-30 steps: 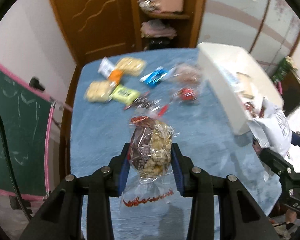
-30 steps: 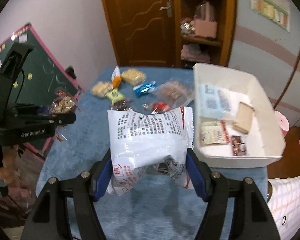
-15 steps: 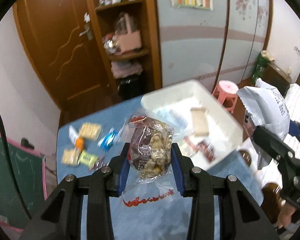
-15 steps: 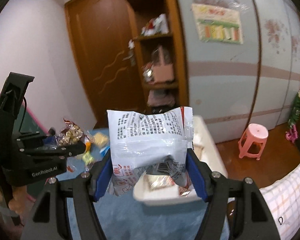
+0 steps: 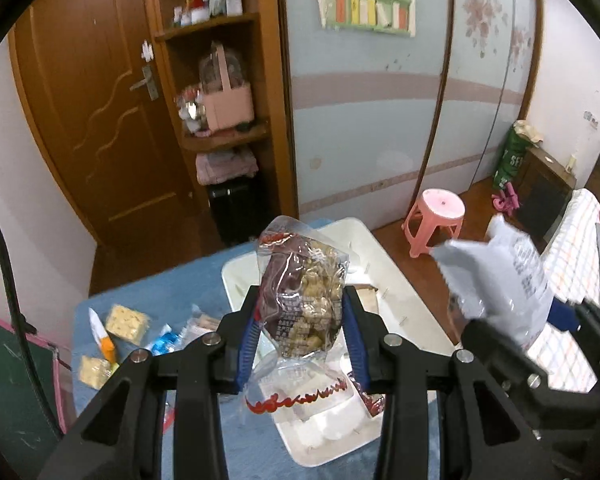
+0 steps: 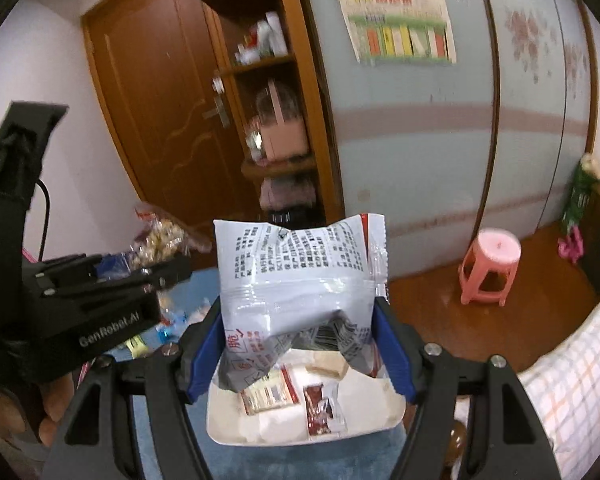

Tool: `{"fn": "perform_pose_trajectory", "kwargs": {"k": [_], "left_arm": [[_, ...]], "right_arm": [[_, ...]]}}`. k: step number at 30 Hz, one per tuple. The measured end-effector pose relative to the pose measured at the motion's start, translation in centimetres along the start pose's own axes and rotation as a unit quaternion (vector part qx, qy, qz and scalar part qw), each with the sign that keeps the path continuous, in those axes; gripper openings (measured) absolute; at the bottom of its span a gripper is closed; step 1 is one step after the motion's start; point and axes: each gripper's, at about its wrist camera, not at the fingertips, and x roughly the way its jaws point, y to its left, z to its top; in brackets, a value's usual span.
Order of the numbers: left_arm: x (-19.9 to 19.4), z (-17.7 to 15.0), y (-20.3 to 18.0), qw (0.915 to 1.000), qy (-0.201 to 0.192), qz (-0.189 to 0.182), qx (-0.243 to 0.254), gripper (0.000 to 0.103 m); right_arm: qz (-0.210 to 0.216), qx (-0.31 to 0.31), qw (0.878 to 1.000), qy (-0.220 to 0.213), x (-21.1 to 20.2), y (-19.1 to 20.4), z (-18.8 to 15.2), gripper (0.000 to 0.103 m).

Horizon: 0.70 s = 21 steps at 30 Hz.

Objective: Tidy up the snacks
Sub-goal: 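Carry the nut bag and white bag into the white bin and open both grippers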

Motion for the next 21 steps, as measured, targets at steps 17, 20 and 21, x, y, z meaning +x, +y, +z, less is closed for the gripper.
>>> {"fn": "perform_pose_trajectory", "kwargs": {"k": [17, 20, 21], "left_arm": [[12.1, -3.9, -1.2, 0.9942, 0.102, -0.027, -0.016, 0.038], [13.4, -4.8, -1.5, 0.9915, 0.125, -0.035, -0.012, 0.038], [13.5, -5.0, -1.5, 0.9910, 0.128, -0.037, -0.010, 0.039]], "right_arm": [[-0.011, 0.049, 0.987, 0.155, 10.3, -3.8, -6.4, 0.072], [-0.014, 0.057, 0.984, 0.171, 11.3, -4.1, -7.2, 0.075], [-0.016, 0.059, 0.982, 0.176, 11.6, -4.3, -7.5, 0.075]]}}
